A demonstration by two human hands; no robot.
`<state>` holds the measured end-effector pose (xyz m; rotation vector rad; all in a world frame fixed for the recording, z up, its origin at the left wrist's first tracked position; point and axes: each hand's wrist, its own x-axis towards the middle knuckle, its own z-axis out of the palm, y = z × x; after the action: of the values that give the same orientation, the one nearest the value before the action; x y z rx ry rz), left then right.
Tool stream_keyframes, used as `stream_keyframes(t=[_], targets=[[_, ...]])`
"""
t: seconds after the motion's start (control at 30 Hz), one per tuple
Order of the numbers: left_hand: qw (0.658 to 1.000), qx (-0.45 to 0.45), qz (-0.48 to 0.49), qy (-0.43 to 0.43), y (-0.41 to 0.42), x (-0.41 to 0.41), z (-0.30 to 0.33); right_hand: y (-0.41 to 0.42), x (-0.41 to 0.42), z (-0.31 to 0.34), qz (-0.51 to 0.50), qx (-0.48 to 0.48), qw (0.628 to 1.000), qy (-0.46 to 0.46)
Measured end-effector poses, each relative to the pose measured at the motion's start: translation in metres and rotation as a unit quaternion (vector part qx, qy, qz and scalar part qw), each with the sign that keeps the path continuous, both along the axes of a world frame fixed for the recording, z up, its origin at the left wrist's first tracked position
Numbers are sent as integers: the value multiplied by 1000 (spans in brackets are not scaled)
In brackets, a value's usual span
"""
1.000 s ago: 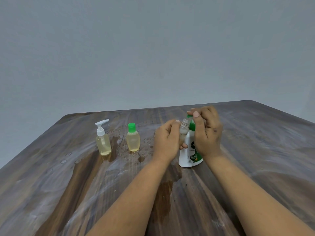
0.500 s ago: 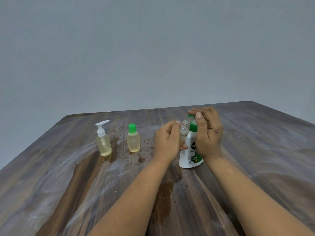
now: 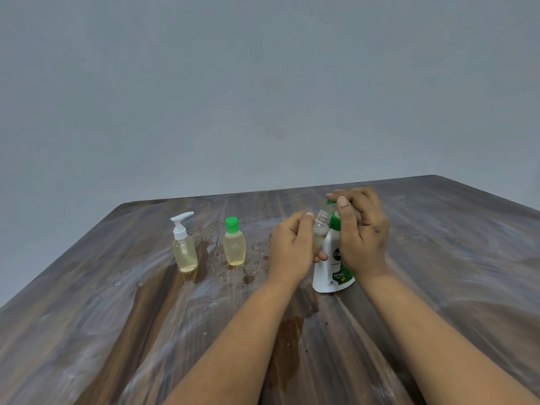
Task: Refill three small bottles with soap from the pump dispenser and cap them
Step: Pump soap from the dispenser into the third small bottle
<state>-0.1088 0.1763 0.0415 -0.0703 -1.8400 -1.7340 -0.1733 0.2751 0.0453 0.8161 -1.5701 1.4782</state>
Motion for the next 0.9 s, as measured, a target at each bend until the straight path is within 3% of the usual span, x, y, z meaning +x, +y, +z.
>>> stream_keyframes(t=[0.9], targets=[[1000, 8, -6, 7, -1, -2, -3, 0, -3, -1, 12, 8, 1000, -6]])
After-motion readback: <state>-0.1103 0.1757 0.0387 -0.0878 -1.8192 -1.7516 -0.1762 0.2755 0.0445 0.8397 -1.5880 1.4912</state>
